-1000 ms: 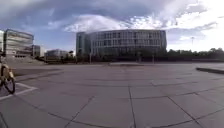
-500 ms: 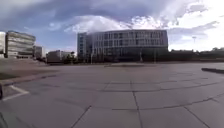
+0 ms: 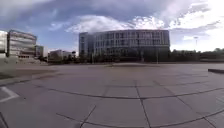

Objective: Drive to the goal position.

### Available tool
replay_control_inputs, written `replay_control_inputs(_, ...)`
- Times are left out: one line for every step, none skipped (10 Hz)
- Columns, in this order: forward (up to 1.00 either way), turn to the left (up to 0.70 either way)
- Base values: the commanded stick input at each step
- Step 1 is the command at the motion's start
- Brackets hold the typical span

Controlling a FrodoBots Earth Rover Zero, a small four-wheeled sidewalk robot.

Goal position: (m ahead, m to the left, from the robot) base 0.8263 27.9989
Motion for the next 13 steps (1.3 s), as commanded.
replay_control_inputs(0.7, 0.0)
replay_control_inputs(0.7, 0.0)
replay_control_inputs(0.7, 0.0)
replay_control_inputs(0.7, 0.0)
replay_control_inputs(0.7, 0.0)
replay_control_inputs(0.7, 0.0)
replay_control_inputs(0.7, 0.0)
replay_control_inputs(0.7, 0.0)
replay_control_inputs(0.7, -0.06)
replay_control_inputs(0.7, -0.13)
replay_control_inputs(0.7, -0.14)
replay_control_inputs(0.7, -0.14)
replay_control_inputs(0.7, -0.14)
